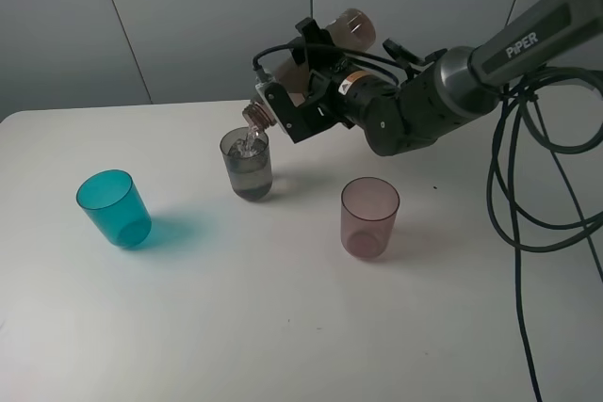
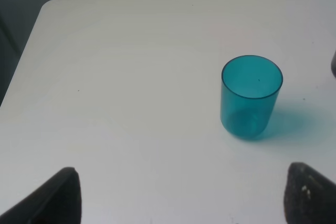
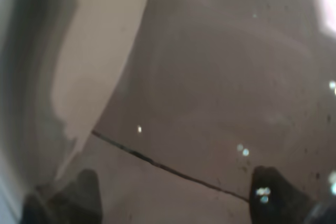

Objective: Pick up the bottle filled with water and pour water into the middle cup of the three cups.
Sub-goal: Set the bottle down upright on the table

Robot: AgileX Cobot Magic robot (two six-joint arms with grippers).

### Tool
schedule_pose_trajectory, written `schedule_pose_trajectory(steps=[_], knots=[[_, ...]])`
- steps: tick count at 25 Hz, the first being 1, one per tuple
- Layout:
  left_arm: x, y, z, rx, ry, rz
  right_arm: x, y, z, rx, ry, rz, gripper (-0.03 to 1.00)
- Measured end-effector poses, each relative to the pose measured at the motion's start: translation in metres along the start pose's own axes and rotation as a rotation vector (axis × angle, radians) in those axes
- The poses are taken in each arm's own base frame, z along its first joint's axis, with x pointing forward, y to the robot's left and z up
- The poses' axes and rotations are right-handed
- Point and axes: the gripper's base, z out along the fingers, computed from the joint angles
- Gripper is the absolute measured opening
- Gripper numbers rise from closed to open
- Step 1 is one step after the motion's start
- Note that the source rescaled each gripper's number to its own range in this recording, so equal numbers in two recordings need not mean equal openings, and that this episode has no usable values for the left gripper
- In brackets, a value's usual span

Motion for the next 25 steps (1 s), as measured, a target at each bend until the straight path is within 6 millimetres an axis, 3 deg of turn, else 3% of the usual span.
schedule_pose_trajectory(steps=[16, 25], knots=[[0.0, 0.0, 0.0, 0.0, 0.0, 0.0, -0.0047, -0.0099, 0.0006, 0.097, -0.049, -0.135, 0.01], [0.0, 0.0, 0.0, 0.0, 0.0, 0.0, -0.005, -0.0102, 0.0005, 0.099, -0.056, -0.065, 0.01]])
